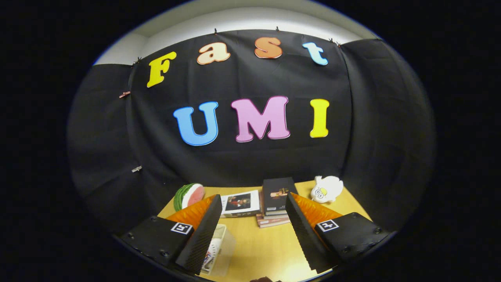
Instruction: Open the storage box then place both shoes into the box .Put the left shoe in first, then the right shoe, with the right side of both shoes facing outward in a uniform manner.
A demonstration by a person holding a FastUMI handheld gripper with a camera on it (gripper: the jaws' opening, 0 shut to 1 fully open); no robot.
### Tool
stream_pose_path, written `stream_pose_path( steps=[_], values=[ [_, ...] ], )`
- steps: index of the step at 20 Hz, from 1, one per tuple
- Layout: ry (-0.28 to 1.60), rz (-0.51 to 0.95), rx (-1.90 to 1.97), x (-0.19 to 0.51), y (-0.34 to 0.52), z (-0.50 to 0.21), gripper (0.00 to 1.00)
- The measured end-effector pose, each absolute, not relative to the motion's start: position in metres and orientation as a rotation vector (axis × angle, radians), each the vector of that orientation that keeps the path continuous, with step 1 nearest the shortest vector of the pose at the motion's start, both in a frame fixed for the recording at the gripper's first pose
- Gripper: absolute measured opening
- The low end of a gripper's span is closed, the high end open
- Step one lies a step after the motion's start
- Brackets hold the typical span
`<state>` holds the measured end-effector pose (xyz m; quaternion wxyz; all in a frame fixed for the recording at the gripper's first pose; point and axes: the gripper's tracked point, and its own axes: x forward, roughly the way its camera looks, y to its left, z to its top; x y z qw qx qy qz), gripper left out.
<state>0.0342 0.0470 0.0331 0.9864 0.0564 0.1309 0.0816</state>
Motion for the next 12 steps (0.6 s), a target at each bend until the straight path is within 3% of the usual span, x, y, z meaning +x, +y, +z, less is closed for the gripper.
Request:
stream_pose_path(
  steps=[5, 12],
  values=[
    [0.108, 0.110, 0.020, 0.041, -0.001, 0.056, 0.99],
    [0.076, 0.109, -0.014, 0.055, -0.046, 0.039, 0.98]
  ],
)
